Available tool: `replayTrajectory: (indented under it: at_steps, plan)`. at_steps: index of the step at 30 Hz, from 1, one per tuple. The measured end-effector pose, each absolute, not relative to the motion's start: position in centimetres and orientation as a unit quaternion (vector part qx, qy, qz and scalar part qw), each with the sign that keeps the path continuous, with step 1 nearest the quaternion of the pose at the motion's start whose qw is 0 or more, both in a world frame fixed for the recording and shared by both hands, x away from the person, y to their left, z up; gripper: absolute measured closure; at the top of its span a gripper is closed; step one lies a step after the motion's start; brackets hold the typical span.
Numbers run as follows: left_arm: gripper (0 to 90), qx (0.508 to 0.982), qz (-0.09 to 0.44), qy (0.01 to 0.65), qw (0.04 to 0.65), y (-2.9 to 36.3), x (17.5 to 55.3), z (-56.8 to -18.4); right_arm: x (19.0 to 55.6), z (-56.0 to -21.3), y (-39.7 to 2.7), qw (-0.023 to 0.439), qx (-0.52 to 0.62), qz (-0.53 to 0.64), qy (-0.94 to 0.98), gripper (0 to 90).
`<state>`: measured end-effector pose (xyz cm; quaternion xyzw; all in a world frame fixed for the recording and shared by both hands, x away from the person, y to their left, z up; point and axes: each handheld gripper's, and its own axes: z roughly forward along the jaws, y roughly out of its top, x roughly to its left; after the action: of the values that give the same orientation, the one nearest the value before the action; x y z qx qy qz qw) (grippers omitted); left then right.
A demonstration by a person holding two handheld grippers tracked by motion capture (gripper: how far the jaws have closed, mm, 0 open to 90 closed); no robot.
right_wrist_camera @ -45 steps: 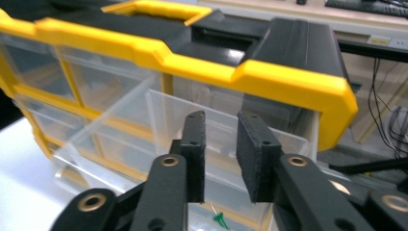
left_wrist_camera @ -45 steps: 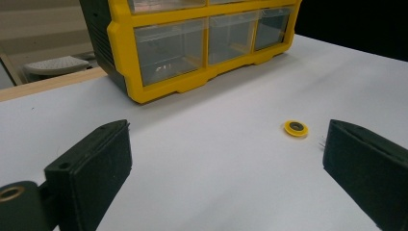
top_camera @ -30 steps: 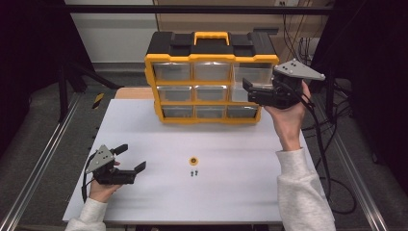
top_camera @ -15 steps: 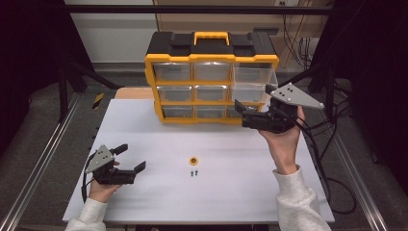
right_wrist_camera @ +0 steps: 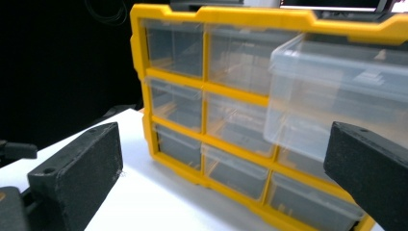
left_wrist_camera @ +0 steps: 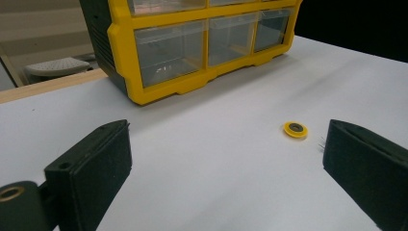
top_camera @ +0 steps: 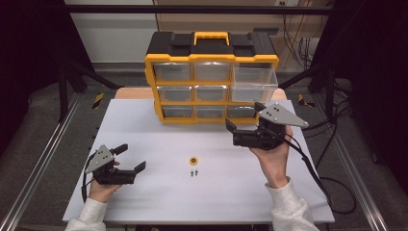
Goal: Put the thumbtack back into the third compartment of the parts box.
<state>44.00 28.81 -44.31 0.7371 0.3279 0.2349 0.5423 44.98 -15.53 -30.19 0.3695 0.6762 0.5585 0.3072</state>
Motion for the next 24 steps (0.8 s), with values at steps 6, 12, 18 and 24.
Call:
replayTrajectory:
  at_steps: [6, 12, 18, 24]
  plan:
    - [2.6, 0.738, 0.235, 0.327, 0.542, 28.9, 44.0, -44.3, 44.9, -32.0, -14.7, 0.293, 0.37, 0.55, 0.689, 0.4]
    - [2.6, 0.737, 0.235, 0.328, 0.543, 28.8, 44.0, -44.3, 45.0, -33.8, -13.9, 0.279, 0.374, 0.543, 0.698, 0.4]
    - [2.6, 0.737, 0.235, 0.327, 0.542, 28.8, 44.0, -44.3, 45.0, -35.0, -12.9, 0.271, 0.372, 0.535, 0.709, 0.4]
    - [2.7, 0.737, 0.235, 0.327, 0.543, 28.8, 44.0, -44.3, 45.0, -36.1, -11.9, 0.259, 0.368, 0.527, 0.72, 0.4]
